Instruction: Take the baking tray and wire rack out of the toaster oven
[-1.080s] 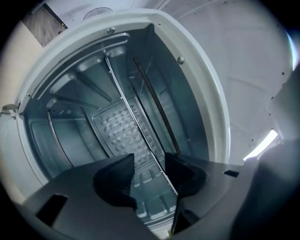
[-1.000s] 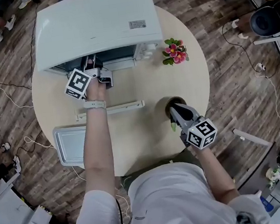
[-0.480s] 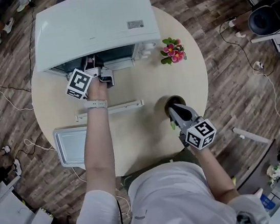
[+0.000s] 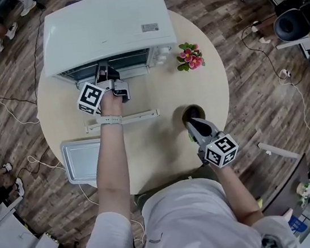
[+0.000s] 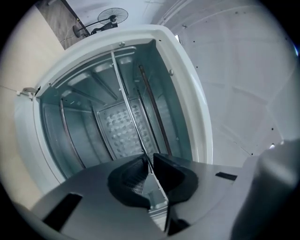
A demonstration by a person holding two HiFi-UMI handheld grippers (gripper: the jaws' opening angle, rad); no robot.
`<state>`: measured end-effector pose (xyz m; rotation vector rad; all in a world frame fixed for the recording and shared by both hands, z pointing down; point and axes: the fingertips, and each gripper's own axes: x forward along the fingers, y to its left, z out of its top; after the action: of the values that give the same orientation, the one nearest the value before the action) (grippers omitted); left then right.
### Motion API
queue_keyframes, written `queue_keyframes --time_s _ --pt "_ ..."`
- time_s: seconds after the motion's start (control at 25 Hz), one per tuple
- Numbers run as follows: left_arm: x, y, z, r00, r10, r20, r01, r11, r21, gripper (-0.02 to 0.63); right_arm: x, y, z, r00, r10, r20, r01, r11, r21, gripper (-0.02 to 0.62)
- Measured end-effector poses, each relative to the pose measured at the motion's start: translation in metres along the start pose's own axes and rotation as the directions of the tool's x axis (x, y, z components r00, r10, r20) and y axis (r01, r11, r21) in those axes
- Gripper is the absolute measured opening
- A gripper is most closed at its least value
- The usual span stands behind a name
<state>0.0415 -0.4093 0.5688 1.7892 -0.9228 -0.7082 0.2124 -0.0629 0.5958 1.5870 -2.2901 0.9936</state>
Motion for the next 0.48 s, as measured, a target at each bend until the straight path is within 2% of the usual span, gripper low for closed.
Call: queue_keyframes --time_s 0.16,0.28,0.4,0.48 --pt "-0.010 -0.002 -0.003 1.000 -0.008 -0.002 0.008 1.000 -0.030 0.032 -0.004 0.005 -0.002 1.000 -0.002 0.009 0.002 1.000 -0.002 0.035" --pt "-0.016 -0.011 -0.007 0.999 -0.053 0.012 0.054 0.993 -0.108 0.031 -0.008 0.008 -0.003 1.000 -0.002 0.012 0.002 1.000 -0.003 0.035" --pt "-0.027 -0.003 -0.009 1.000 -0.015 0.008 0.016 0.996 -0.093 0.028 -0.011 0.013 -0.004 1.000 -0.001 0.016 0.001 1.000 -0.006 0.035" --pt "-0.034 -0.003 -0.011 1.000 -0.013 0.010 0.014 0.993 -0.113 0.026 -0.014 0.016 -0.005 1.000 -0.001 0.019 0.001 1.000 -0.007 0.035"
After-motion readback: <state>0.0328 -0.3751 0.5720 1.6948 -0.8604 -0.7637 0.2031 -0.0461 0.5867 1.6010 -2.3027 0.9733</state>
